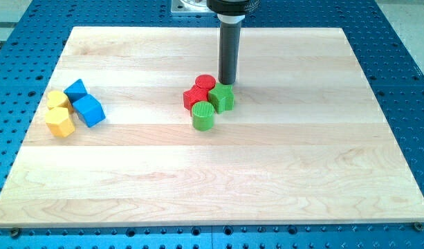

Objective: Move the hand to the triangle

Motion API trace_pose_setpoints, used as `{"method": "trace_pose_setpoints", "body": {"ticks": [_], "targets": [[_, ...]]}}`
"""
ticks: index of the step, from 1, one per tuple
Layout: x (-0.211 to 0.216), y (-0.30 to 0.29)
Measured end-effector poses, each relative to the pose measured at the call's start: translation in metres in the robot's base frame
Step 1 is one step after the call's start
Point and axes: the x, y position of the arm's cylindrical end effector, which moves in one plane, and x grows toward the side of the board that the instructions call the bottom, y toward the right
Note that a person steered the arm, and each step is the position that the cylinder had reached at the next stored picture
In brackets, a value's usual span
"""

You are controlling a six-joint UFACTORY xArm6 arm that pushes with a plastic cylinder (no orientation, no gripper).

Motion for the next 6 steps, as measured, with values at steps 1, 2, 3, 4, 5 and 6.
{"method": "trace_pose_setpoints", "body": {"ticks": [1, 2, 3, 4, 5, 6], "targets": [[-0.001, 0.000], [-0.015, -0.050], [-0.023, -0.134], [-0.011, -0.230], [0.012, -0.301], [0.065, -0.328]]}}
